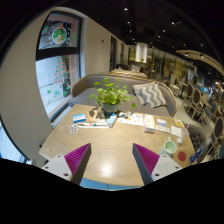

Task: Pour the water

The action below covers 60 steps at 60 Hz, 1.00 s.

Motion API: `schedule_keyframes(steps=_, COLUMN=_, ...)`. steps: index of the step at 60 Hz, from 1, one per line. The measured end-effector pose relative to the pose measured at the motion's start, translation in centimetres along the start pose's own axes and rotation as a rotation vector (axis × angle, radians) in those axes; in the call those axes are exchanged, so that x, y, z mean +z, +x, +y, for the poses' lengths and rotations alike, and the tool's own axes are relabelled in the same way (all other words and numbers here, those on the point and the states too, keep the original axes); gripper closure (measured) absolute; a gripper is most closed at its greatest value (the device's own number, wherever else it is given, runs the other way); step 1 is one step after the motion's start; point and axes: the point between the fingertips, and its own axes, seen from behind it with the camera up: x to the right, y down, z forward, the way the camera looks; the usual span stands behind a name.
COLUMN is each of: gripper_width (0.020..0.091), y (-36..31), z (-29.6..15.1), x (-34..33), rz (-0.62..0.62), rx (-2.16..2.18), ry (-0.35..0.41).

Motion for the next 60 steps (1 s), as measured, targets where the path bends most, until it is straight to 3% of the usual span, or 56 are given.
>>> schedule_keyframes(steps=17, gripper_width=0.0249, y=5.2, z=1.2, x=0.1, rz=0.052, rx=0.036, ry=-0.008)
schedule_keyframes(steps=27, gripper_width=0.0249, y=11.8, z=4.7, x=-0.3, rz=0.089, rx=0.081, ry=-0.006)
schedule_keyframes(steps=49, gripper_width=0.0244, y=38.2, z=17.2, x=-2.4, rz=0.292, rx=0.205, ry=0.005)
schedule_keyframes(steps=60, gripper_width=0.0253, y=50.7, z=20.5, x=-0.3, rz=0.360, rx=0.274, ry=0.021)
